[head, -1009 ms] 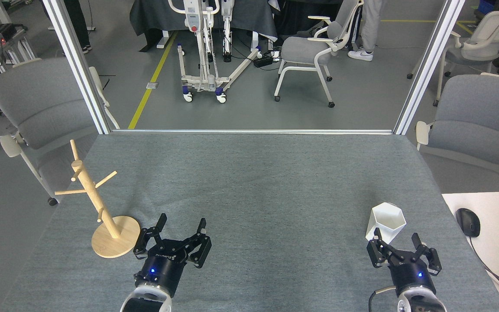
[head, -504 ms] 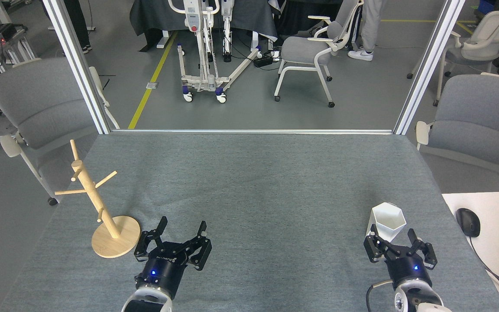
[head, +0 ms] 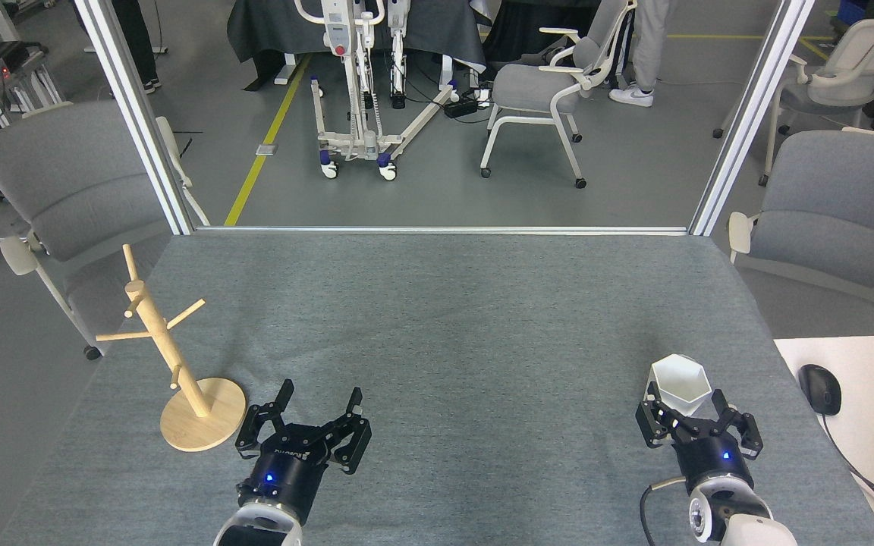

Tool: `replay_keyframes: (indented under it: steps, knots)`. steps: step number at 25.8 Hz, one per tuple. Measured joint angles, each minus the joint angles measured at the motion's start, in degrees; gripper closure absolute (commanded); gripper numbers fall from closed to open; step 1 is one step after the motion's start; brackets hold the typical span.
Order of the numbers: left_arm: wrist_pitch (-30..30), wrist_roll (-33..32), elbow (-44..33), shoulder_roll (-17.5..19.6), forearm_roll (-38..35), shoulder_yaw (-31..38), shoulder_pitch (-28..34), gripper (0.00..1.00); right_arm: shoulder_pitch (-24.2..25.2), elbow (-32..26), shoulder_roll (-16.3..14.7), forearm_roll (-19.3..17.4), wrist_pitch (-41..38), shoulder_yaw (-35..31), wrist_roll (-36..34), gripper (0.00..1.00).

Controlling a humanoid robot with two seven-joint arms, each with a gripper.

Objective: Hang cup on storage rack
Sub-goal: 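Close the right gripper on the white cup's rim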

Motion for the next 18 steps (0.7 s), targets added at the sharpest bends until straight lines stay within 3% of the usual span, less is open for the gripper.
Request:
replay_keyframes:
  steps: [18]
  knots:
    - [0.1,0.0,0.5,-0.1,0.0,-0.4,0.0,0.00,-1.8,3.5,-0.7,-0.3,0.0,0.5,0.0,0.01]
